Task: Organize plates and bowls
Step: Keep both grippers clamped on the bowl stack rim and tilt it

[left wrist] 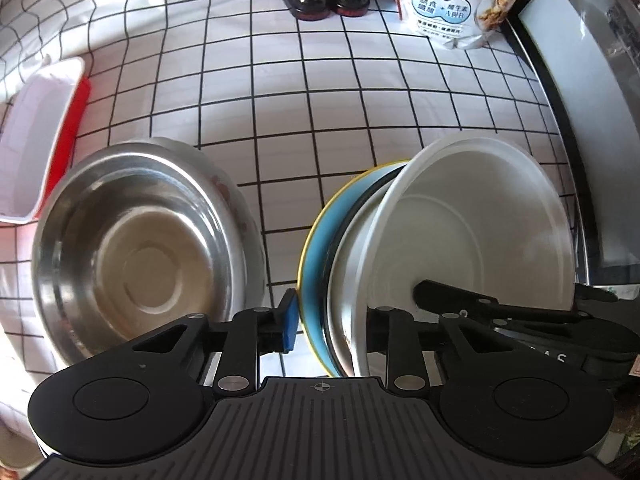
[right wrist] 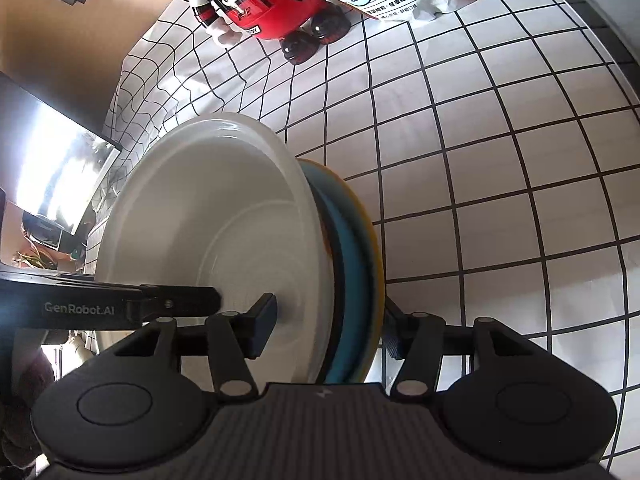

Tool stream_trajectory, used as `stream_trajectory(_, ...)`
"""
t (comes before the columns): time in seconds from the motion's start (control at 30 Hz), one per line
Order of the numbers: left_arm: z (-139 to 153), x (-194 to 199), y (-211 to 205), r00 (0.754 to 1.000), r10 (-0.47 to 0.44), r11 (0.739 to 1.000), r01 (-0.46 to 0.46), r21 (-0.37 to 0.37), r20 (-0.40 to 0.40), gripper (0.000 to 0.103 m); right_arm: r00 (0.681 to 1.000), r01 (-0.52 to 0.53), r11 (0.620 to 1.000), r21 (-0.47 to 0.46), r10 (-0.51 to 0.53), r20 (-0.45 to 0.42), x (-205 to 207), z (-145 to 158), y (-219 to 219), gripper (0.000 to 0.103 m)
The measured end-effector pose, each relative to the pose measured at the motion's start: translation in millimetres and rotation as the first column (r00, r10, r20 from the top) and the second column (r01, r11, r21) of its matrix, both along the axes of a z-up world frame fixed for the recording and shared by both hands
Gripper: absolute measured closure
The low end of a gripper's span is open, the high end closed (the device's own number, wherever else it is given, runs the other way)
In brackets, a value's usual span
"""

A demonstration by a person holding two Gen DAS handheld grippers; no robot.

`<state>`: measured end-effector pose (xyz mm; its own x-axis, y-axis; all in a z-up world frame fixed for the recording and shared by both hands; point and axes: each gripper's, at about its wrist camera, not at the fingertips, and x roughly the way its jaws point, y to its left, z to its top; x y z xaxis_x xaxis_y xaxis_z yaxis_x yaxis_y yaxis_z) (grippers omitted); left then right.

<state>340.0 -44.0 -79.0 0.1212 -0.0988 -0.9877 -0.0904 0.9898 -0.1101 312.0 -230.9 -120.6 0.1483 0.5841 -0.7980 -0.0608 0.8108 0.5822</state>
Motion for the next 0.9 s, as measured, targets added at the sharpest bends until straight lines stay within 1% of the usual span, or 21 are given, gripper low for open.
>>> stream_trajectory(0.1,1.4,1.3,-6.6,1.000,-0.027,0.999,0.027,0.037,0.001,0.074,1.000,0.002,1.000,-0.004,-0.002,0.002,-0.9,0.8,0.5,0.048)
stream_trajectory(0.2,1.9,1.7,-9.2,0.999,-0.037,0.998,0.036,0.052,0.004,0.074,1.000,0.005,1.000,-0.006,-0.005,0.006,-1.7,1.6,0.6,0.048)
stream_trajectory(0.23,1.9,1.5,-9.0,0.999,-0.038,0.998,0.037,0.051,0.007,0.073,1.000,0.005,1.000,-0.008,-0.005,0.008,-2.4,1.8,1.3,0.048)
stream_trajectory(0.27,2.1,1.1,-8.7,0.999,-0.041,0.998,0.040,0.044,0.014,0.070,1.000,0.005,1.000,-0.009,-0.005,0.010,-2.8,2.0,1.7,0.048)
stream_trajectory(0.3,1.9,0.6,-8.3,0.999,-0.044,0.999,0.044,0.025,0.020,0.062,1.000,0.006,1.000,-0.010,-0.006,0.011,-3.1,2.3,1.9,0.048)
stream_trajectory(0.37,1.9,-1.5,-9.5,0.998,-0.050,0.999,0.050,0.007,0.033,0.057,1.000,0.009,1.000,-0.009,-0.009,0.010,-3.0,2.0,1.7,0.048)
stream_trajectory(0.43,2.0,-3.0,-13.1,0.997,-0.063,0.998,0.063,0.015,0.043,0.053,1.000,0.008,1.000,-0.007,-0.008,0.008,-3.0,2.3,2.1,0.048)
stream_trajectory(0.53,2.7,-2.7,-13.5,0.998,-0.054,0.998,0.054,0.010,0.044,0.051,1.000,0.005,1.000,-0.004,-0.005,0.008,-3.4,3.4,2.5,0.049)
stream_trajectory(0.57,2.9,-2.0,-12.5,0.999,-0.041,0.999,0.041,0.008,0.033,0.050,1.000,0.004,1.000,-0.003,-0.004,0.008,-3.3,3.6,2.3,0.049)
stream_trajectory(0.67,3.7,-2.5,-9.0,0.999,-0.021,1.000,0.021,-0.018,0.036,0.050,1.000,0.009,1.000,-0.003,-0.009,0.006,-4.1,3.7,1.7,0.051)
stream_trajectory(0.77,3.8,-3.9,-9.3,0.999,-0.020,1.000,0.021,-0.021,0.041,0.049,1.000,0.015,1.000,0.002,-0.015,0.003,-6.0,3.4,0.3,0.052)
stream_trajectory(0.9,3.8,-4.6,-14.5,0.999,-0.027,0.999,0.028,-0.022,0.035,0.046,0.999,0.032,0.999,0.007,-0.032,-0.003,-8.2,3.9,-5.8,0.054)
